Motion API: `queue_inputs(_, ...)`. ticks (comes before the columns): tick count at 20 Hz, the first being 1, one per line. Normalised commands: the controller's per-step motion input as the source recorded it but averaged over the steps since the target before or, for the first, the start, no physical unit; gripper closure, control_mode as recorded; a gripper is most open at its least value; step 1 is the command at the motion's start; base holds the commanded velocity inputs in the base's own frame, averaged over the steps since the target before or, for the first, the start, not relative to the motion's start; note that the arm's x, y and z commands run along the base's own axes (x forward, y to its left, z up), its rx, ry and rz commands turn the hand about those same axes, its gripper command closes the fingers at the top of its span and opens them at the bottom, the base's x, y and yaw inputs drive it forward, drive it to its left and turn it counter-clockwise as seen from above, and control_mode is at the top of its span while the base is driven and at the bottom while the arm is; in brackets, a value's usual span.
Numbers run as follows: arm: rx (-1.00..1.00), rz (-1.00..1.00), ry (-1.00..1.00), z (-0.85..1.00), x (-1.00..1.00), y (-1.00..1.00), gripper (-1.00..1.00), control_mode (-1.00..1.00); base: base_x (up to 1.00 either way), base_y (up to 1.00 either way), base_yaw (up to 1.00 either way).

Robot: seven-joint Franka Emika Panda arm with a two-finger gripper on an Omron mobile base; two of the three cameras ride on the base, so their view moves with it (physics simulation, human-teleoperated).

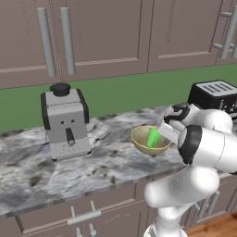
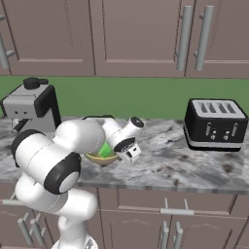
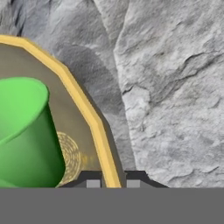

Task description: Place the cup inside the bowl on the dining table and move the bowl to any counter.

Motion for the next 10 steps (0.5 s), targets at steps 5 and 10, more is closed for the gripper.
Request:
queue_inputs(5, 0.00, 0.00, 0.00, 0.01, -0.03, 0.00, -1.00, -1.00, 0.00, 0.00, 0.00)
queue_inputs(10, 0.00, 0.00, -0.02, 0.11, -0.03, 0.00, -1.00, -1.00, 0.00, 0.00, 0.00)
